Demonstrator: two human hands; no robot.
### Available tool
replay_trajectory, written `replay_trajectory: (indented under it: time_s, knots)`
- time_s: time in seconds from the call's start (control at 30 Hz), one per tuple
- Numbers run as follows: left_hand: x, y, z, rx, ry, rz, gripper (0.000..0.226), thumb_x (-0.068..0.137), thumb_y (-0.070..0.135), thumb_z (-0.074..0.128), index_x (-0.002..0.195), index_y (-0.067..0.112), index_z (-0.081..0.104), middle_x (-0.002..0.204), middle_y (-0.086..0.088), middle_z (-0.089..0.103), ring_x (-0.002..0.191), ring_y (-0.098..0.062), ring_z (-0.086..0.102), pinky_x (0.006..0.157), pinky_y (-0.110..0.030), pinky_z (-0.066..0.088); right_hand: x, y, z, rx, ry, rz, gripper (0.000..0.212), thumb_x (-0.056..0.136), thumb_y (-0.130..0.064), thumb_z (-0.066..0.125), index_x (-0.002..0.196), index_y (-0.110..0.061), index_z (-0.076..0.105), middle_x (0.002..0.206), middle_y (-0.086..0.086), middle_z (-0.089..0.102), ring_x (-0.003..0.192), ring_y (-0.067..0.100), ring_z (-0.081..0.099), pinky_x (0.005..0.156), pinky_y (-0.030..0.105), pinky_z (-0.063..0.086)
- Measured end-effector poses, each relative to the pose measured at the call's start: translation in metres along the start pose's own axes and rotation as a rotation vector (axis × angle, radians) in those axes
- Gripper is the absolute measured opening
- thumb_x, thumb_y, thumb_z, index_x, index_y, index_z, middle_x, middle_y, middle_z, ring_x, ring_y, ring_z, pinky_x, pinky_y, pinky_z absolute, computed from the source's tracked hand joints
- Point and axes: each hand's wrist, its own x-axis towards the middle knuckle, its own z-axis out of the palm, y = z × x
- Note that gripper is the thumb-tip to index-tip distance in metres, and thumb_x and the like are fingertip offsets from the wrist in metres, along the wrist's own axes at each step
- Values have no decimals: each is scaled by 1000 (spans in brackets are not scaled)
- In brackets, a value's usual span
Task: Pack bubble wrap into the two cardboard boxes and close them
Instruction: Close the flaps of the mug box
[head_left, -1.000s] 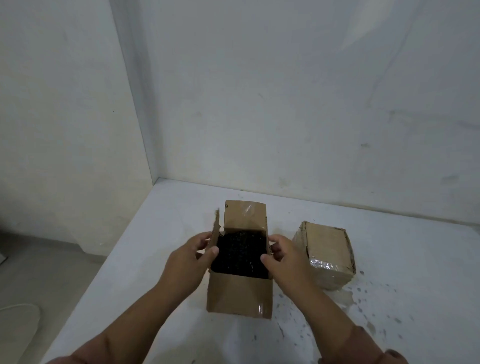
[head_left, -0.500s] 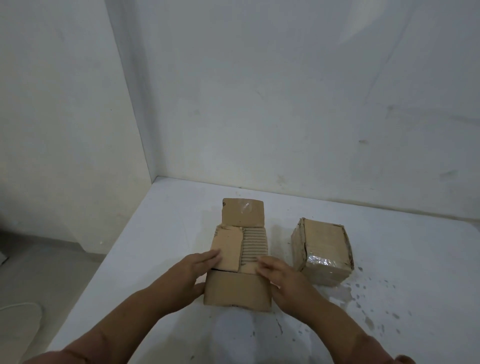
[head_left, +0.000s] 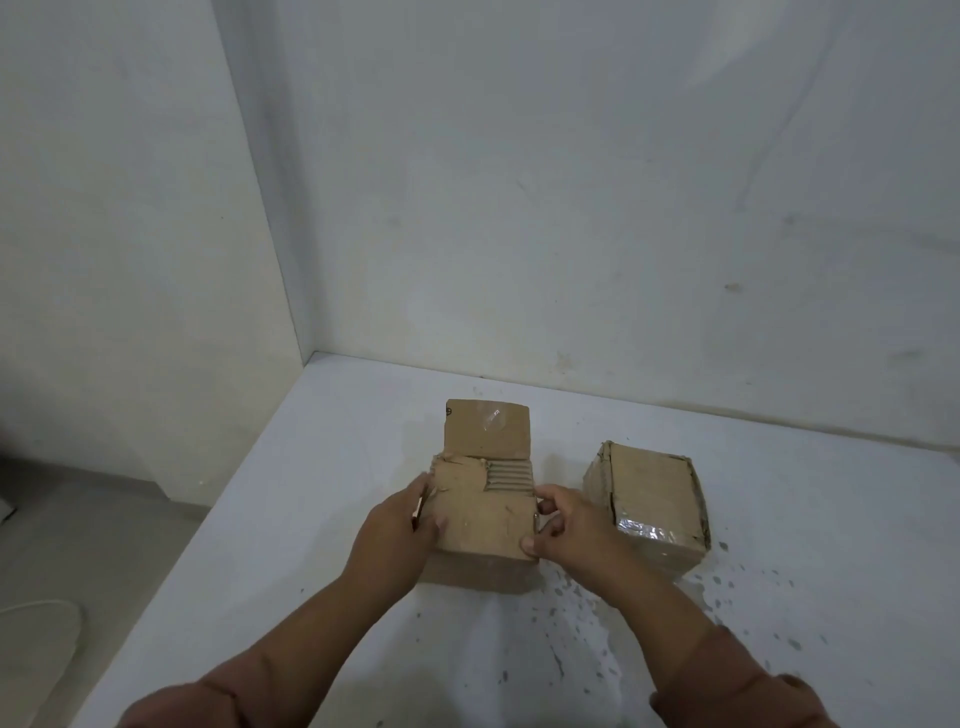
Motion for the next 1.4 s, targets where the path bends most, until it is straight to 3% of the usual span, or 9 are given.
replay_trajectory:
  time_s: [0.13,0.33,0.43,0.6,0.7,0.83,1.03,1.23,1.4]
  knots:
    - [9,3,-3,13,-51,-8,57,95,22,51,147,29,29,144,-2,46,126,-21,49,101,-29,38,16,-13,-8,34,-128,93,86,73,-8,76,143,-19,28,115,6,50,95,19,58,82,30,50]
    - [13,4,-6,63,-100,-26,51,95,24,50,144,23,37,140,-3,45,126,-18,45,101,-23,33,60,-48,-13,235,98,68,88,83,-18,68,149,-22,10,155,9,24,135,26,37,107,38,38]
    - [14,3,-8,38,-113,-39,51,95,23,51,144,24,36,140,-3,45,124,-19,46,100,-24,35,69,-57,-14,192,173,-17,79,86,-19,65,148,-25,16,148,5,36,131,24,42,106,40,39]
    - [15,0,-9,-143,-108,-97,74,90,17,60,148,34,18,142,-2,45,117,-23,53,88,-28,42,50,-47,-12,-283,139,-359,33,88,-14,59,119,-24,64,107,1,63,102,14,56,89,26,44]
    - [18,0,-7,-103,-123,-74,81,90,15,58,148,43,8,134,-4,48,101,-18,51,81,-27,42,40,-33,-6,-481,108,-435,33,87,-10,57,116,-21,67,111,4,64,108,19,54,84,19,37]
    - [19,2,-8,4,-173,-29,67,93,16,50,148,41,19,121,-4,44,97,-18,49,82,-23,39,34,-23,2,-612,48,-429,39,91,-13,49,127,-22,58,130,2,54,123,20,43,99,25,34]
    - [20,3,-5,-33,-187,-64,51,95,13,46,142,33,38,116,2,37,107,-15,45,86,-21,38,29,-22,11,-529,31,-348,38,92,-19,46,128,-18,57,134,-1,48,127,15,38,102,18,27]
    - [21,16,1,-305,-141,-151,42,92,9,43,132,22,44,142,-2,39,124,-19,42,99,-30,39,26,-29,39,-295,281,-219,26,87,-32,60,99,-11,68,115,5,50,112,19,44,87,16,30]
    - [29,18,14,-316,-45,-170,40,84,30,66,115,22,42,128,-2,51,110,-20,53,88,-32,46,21,-30,56,-145,277,4,43,84,-47,59,115,-18,51,149,14,21,121,31,44,89,29,42]
